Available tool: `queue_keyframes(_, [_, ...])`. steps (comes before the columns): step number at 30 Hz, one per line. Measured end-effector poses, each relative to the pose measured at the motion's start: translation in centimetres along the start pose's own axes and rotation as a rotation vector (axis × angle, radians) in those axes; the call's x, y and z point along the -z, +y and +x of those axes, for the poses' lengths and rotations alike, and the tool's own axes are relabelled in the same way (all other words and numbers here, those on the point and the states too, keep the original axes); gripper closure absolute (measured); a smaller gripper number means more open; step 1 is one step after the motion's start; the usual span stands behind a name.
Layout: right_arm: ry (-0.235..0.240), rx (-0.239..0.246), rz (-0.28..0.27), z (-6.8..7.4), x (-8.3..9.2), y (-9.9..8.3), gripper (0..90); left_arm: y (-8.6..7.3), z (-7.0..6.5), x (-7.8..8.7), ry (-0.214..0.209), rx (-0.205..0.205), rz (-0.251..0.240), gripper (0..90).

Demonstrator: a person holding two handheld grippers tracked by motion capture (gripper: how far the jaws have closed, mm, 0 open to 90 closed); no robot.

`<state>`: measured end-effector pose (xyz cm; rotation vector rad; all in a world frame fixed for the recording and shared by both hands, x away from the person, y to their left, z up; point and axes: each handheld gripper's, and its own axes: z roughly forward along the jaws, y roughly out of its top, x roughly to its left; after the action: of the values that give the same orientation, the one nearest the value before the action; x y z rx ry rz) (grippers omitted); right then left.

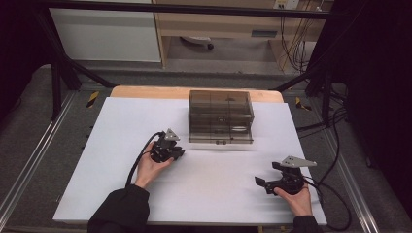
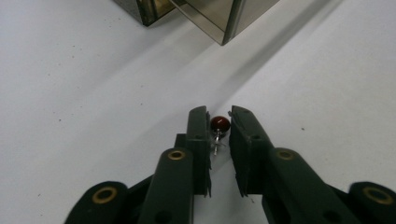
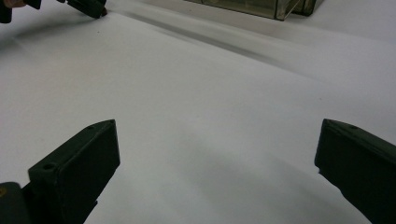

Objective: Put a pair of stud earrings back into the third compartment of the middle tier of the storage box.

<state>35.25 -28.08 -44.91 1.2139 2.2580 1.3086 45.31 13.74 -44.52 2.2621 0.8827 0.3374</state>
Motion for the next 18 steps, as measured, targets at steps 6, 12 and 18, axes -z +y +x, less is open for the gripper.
queue_keyframes(6, [-0.001, -0.003, -0.002, 0.01, 0.03, 0.01, 0.6, 0.02, -0.02, 0.0, 0.008, -0.001, 0.001, 80.5])
queue_keyframes(12, [0.0, -0.001, -0.002, 0.01, 0.01, 0.01, 0.6, 0.01, 0.11, 0.01, 0.003, 0.017, -0.001, 81.1])
queue_keyframes(18, [0.0, 0.0, -0.001, 0.0, 0.02, 0.01, 0.6, 0.01, 0.08, 0.26, 0.004, 0.029, -0.006, 81.3])
